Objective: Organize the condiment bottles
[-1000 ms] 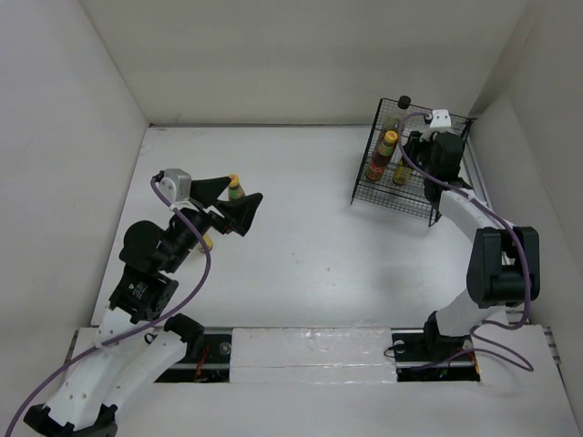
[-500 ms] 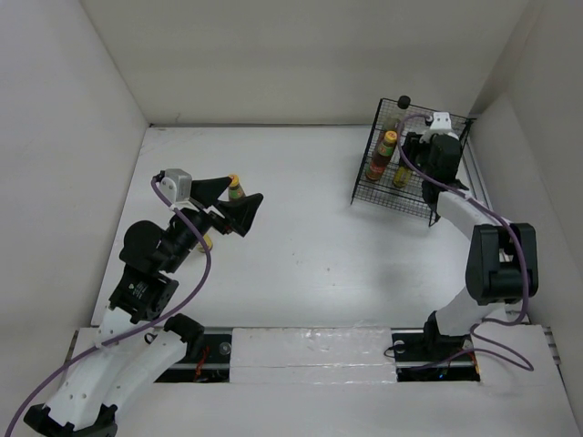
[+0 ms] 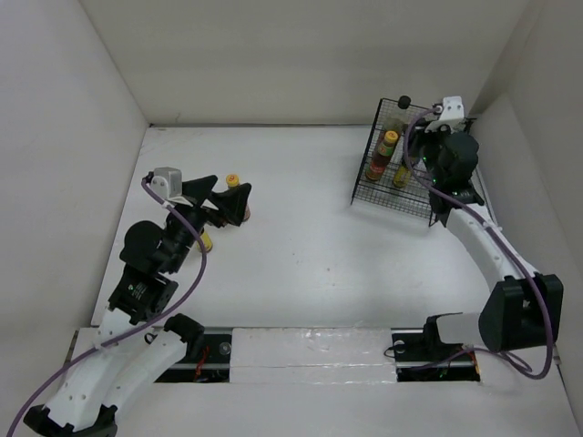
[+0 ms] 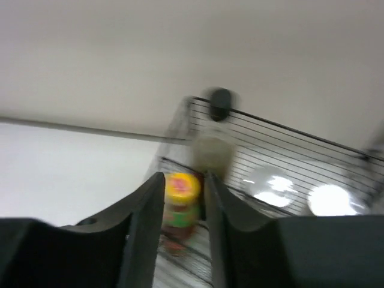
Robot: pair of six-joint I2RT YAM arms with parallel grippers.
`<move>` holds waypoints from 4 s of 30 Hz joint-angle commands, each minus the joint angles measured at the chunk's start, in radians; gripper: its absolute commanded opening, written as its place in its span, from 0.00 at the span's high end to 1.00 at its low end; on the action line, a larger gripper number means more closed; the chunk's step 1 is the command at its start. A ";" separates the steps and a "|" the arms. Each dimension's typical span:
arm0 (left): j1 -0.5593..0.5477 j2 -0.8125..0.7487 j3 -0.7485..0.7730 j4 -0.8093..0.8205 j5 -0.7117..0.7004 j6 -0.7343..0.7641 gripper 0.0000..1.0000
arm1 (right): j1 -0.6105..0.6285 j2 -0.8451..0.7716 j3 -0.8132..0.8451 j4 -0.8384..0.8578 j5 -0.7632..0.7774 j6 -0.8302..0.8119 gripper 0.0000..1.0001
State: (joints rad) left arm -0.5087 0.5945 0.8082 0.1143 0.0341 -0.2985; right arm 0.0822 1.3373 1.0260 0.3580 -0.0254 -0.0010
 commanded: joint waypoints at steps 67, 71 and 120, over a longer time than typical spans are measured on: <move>0.001 -0.174 0.005 -0.054 -0.497 -0.085 0.07 | 0.776 0.201 0.293 0.269 -0.457 -0.056 0.80; 0.001 -0.154 0.005 -0.054 -0.476 -0.094 0.07 | 0.596 -0.079 0.111 0.139 -0.204 -0.109 0.81; 0.001 -0.088 0.014 -0.054 -0.453 -0.103 0.07 | -0.203 0.148 -0.059 0.185 -0.002 0.062 0.85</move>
State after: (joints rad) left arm -0.5087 0.5011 0.8082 0.0181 -0.4194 -0.3996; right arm -0.1299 1.4948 0.9649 0.3840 -0.0589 0.0433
